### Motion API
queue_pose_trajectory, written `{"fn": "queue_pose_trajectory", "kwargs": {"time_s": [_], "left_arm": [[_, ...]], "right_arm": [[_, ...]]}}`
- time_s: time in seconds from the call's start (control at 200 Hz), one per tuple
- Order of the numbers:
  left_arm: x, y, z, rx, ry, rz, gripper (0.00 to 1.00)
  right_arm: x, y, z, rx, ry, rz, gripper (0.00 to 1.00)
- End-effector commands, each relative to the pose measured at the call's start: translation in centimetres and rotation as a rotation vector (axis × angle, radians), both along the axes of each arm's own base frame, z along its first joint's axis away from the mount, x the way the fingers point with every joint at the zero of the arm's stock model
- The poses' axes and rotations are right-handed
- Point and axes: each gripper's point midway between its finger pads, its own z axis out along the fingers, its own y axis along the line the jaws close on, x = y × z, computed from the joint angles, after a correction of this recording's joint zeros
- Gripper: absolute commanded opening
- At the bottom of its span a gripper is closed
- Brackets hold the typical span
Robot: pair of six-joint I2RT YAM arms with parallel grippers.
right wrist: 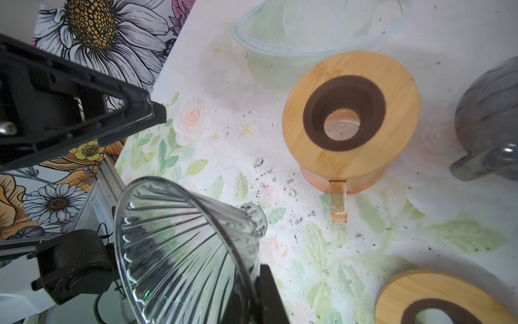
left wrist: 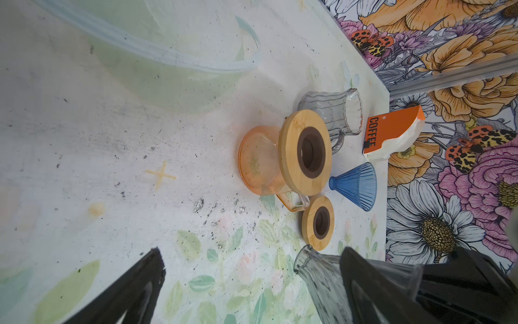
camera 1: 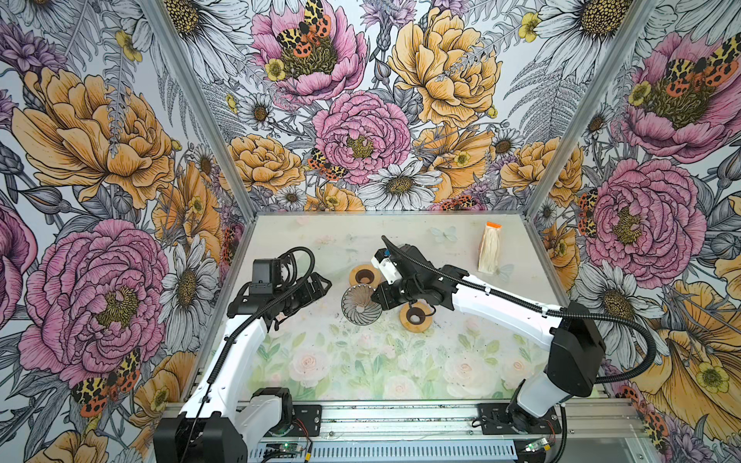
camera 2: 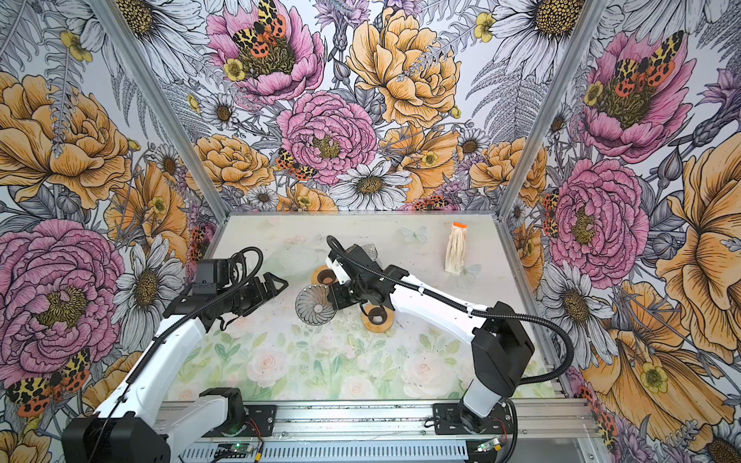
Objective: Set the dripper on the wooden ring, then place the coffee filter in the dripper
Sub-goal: 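Carry the clear dripper with the right gripper over the bamboo holder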
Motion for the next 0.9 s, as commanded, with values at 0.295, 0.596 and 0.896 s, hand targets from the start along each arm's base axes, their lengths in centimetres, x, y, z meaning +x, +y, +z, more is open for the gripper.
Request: {"fn": "queue_pose_trajectory", "kwargs": {"time_s": [0.295,0.596,0.896], "left_arm": [[0.8,-0.3,1.1,0.040,-0.034,-0.029,0.99],[1.4,-0.4,1.1,0.065,-0.034,-0.036,0.99],[2.2,-0.4,1.4,0.094,-0.040,-0.038,0.99]], "right_arm": [[5.6,-1.6,7.1,0.119,-0.131,-0.102,0.00],[8.9,-2.1,5.4,0.106,-0.074,-0.203,0.00],[10.9,-1.5,3.8,0.112,-0.010,-0.240,0.00]]}}
